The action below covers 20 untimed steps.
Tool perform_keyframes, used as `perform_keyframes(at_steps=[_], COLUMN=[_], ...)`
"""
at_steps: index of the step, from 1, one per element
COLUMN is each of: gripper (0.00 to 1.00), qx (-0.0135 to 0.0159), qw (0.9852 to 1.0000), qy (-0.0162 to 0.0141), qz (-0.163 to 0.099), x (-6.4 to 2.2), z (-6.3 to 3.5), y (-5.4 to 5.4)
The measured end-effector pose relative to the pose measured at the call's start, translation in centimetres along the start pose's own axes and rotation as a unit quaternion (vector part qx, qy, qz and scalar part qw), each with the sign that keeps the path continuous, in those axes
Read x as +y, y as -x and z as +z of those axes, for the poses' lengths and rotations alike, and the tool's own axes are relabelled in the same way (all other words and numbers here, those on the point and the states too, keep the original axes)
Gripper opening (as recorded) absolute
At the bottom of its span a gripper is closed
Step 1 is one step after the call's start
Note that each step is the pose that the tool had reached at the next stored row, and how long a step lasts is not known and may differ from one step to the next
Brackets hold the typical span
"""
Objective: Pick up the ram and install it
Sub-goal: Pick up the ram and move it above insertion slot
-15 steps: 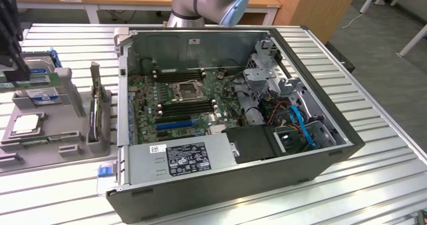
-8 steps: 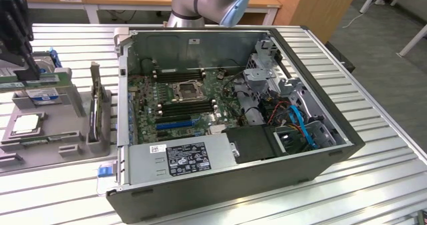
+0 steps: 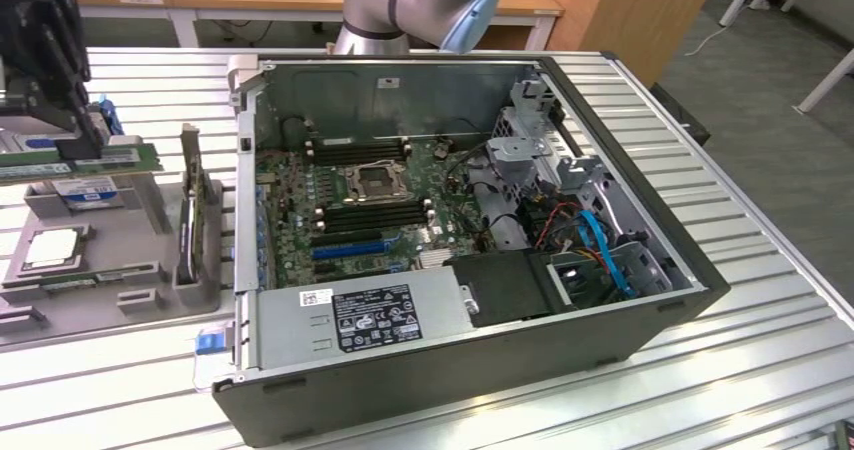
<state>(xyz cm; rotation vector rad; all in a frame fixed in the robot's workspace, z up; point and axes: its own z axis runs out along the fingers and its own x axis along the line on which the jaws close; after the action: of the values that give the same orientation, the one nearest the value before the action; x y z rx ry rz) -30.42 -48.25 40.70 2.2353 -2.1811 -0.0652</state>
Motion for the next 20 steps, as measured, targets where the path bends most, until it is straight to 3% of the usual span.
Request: perform_keyframes(at_steps=[20], gripper=[0.11], qx=[0.0000], qw=[1.0000], qy=[0.0000], qz=[0.000], x=[-3.54], z=[-0.15], y=[-0.1])
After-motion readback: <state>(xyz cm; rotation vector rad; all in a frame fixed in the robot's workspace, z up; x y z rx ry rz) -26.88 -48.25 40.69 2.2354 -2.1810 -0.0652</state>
